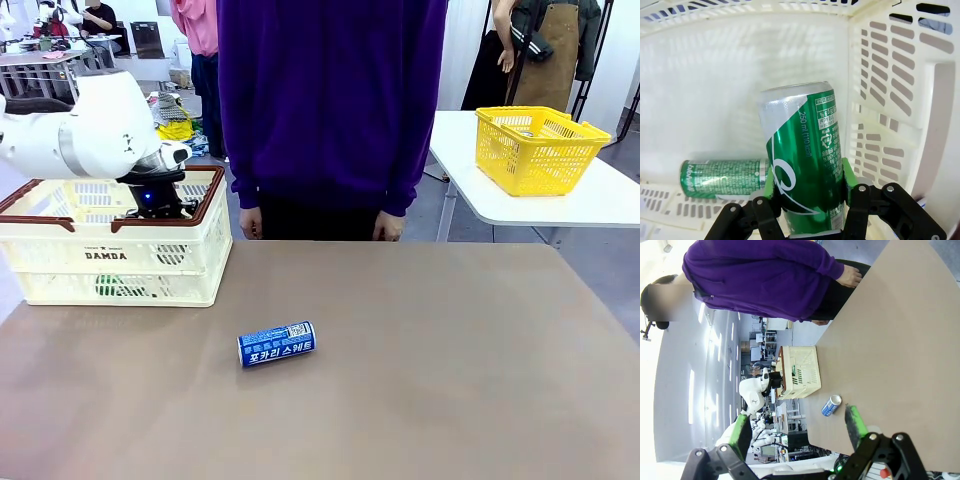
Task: Place the drinks into the Shopping basket.
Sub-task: Pick up one drink and place it into the Shopping basket.
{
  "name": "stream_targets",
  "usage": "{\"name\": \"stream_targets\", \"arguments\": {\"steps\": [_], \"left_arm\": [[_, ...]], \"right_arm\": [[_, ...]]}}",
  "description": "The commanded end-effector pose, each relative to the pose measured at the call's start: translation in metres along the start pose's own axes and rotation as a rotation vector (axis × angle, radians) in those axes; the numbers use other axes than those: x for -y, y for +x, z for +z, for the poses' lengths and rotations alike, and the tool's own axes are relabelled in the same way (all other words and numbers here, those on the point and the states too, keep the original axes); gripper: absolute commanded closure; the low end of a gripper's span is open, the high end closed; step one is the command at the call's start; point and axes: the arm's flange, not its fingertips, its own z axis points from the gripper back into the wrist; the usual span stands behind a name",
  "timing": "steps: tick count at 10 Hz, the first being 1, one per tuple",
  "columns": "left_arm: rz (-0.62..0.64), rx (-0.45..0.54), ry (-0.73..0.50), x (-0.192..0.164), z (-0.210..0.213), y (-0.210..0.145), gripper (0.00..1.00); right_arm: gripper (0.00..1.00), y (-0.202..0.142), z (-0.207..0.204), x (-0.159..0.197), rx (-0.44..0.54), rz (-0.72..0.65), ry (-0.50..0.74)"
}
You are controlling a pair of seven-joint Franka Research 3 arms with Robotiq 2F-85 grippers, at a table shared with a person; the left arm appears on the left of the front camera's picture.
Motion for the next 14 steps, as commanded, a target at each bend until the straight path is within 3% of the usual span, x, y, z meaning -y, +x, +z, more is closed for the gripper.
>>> {"name": "stream_targets", "arguments": {"steps": [1, 4, 5, 6, 12, 14], "left_arm": [[0.009, -0.003, 0.022, 0.003, 0.002, 0.002, 1.0], [0.01, 0.001, 0.023, 0.003, 0.001, 0.002, 1.0], [0.014, 0.001, 0.027, 0.003, 0.002, 0.002, 0.53], [0.018, 0.001, 0.029, 0.002, 0.003, 0.002, 0.0], [0.025, 0.033, 0.03, -0.002, 0.015, 0.003, 0.0], [0.024, 0.066, 0.003, -0.008, 0.039, 0.002, 0.0]], "right_arm": [[0.0, 0.002, 0.0, -0.003, 0.007, 0.013, 0.023], [0.0, 0.002, 0.0, -0.003, 0.007, 0.013, 0.023], [0.0, 0.002, 0.0, -0.003, 0.007, 0.013, 0.023], [0.0, 0.002, 0.0, -0.003, 0.007, 0.013, 0.023], [0.0, 0.002, 0.0, -0.003, 0.007, 0.013, 0.023], [0.0, 0.002, 0.0, -0.003, 0.007, 0.013, 0.023]]}}
